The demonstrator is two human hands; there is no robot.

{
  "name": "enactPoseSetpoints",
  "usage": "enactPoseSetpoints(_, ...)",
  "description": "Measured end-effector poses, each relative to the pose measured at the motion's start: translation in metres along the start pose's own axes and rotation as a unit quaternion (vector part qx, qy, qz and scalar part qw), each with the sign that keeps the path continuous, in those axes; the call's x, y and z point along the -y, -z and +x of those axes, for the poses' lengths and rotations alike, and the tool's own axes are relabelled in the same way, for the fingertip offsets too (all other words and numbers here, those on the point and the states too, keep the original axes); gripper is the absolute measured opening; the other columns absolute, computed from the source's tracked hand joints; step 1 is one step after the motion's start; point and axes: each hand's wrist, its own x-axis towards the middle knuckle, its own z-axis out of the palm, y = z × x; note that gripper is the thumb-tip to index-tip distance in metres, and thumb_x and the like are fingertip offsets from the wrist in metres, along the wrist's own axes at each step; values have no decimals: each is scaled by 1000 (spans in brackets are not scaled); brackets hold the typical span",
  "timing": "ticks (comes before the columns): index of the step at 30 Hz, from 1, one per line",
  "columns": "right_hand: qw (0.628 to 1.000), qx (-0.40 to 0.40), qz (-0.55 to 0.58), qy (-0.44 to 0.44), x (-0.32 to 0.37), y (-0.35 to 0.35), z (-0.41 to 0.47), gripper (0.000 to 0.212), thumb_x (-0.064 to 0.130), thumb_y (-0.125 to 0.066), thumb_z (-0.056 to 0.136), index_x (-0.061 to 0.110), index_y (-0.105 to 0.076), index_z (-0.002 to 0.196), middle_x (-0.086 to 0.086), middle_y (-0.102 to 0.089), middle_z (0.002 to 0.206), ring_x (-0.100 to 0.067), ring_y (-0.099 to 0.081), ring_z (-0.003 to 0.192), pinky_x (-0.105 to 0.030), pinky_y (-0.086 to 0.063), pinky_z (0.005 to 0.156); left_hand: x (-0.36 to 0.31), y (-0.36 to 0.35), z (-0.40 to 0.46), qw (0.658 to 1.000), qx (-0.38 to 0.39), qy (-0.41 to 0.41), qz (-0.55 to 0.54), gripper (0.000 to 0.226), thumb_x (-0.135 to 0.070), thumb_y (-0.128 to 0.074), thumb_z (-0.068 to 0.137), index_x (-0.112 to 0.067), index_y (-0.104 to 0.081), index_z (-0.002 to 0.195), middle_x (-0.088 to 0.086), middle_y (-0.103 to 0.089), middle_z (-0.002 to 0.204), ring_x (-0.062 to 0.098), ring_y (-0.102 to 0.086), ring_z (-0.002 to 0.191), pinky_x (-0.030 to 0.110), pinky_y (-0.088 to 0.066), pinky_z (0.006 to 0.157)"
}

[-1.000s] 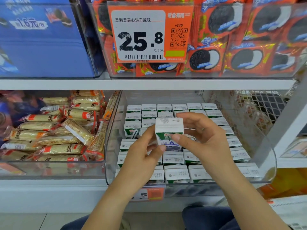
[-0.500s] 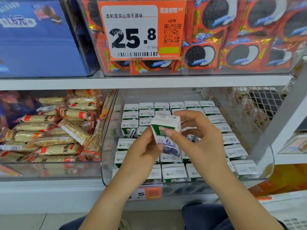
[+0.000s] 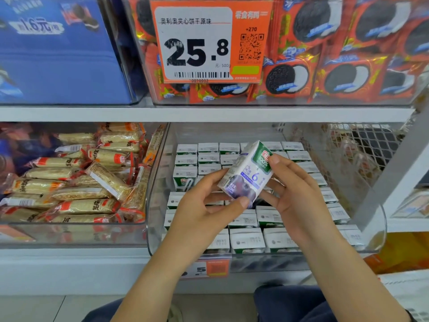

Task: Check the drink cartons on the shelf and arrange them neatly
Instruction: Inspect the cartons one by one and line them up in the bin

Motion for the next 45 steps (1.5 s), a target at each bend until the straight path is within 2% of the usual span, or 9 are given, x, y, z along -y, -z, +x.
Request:
enactPoseSetpoints(8, 996, 5, 29, -85, -4, 5, 5, 45, 36, -68, 75, 9, -66, 111, -12, -72, 100, -19, -70, 84, -26, -58, 63, 4, 2, -2, 988, -36, -82, 124, 68, -14, -77, 78, -59, -48, 121, -33, -57, 117, -2, -60, 99, 8, -46, 82)
enactPoseSetpoints(12, 994, 7, 31, -107, -4, 6, 7, 42, 36, -70, 73, 9, -69, 105, -12, -73, 95, -17, -71, 76, -22, -55, 56, 7, 0, -1, 970, -73, -136, 189, 70, -13, -77, 78, -55, -46, 125, -27, -55, 120, 0, -58, 102, 17, -48, 89)
enactPoseSetpoints(16, 993, 17, 5, -119, -5, 3, 8, 31, 39, -67, 72, 15, -76, 88, -11, -74, 86, -17, -71, 71, -24, -57, 56, 6, -2, -2, 965, -81, -166, 188, 64, -24, -75, 79, -52, -46, 128, -29, -53, 122, -7, -53, 107, 5, -39, 87)
enactPoseSetpoints(19, 992, 21, -42, -121, -9, 0, 7, 31, 41, -62, 82, 14, -72, 94, -10, -74, 80, -18, -71, 69, -25, -57, 56, 4, -3, -4, 968, -89, -169, 162, 58, -32, -74, 80, -48, -48, 129, -27, -54, 123, -10, -51, 111, 4, -39, 87)
enactPoseSetpoints(25, 987, 18, -116, -108, -12, -5, 5, 35, 45, -56, 89, 14, -68, 100, -10, -73, 79, -17, -71, 71, -26, -57, 57, -1, -1, -4, 975, -121, -153, 111, 57, -35, -69, 81, -51, -45, 130, -33, -54, 123, -6, -52, 115, 8, -42, 89)
enactPoseSetpoints(29, 987, -6, -157, -34, -10, -7, 3, 27, 43, -62, 83, 17, -72, 83, 1, -65, 66, -9, -62, 60, -21, -47, 45, -6, 2, -4, 980, -138, -137, 49, 45, -39, -66, 82, -45, -53, 125, -22, -60, 121, 3, -58, 111, 10, -46, 84)
enactPoseSetpoints(35, 963, 21, -252, 94, -12, -10, -3, 41, 43, -69, 67, 26, -70, 104, 5, -68, 107, -2, -63, 97, -26, -56, 73, -8, 9, 1, 971, -178, -9, -160, 44, -43, -61, 76, -17, -60, 111, -7, -73, 96, 13, -71, 87, 24, -57, 75)
enactPoseSetpoints(41, 978, 40, -185, 89, -10, -8, -2, 42, 39, -71, 63, 26, -69, 103, 7, -73, 96, -7, -67, 93, -25, -56, 81, -6, 14, 2, 970, -168, 49, -169, 53, -57, -59, 71, -13, -63, 99, 4, -74, 90, 20, -73, 83, 22, -57, 65)
enactPoseSetpoints(45, 983, 34, -150, 98, -10, -7, -2, 37, 38, -73, 62, 27, -68, 97, 1, -73, 94, -12, -68, 89, -24, -57, 75, -4, 11, 3, 967, -173, 57, -177, 39, -53, -59, 75, -19, -66, 91, -1, -75, 85, 20, -73, 78, 22, -57, 61)
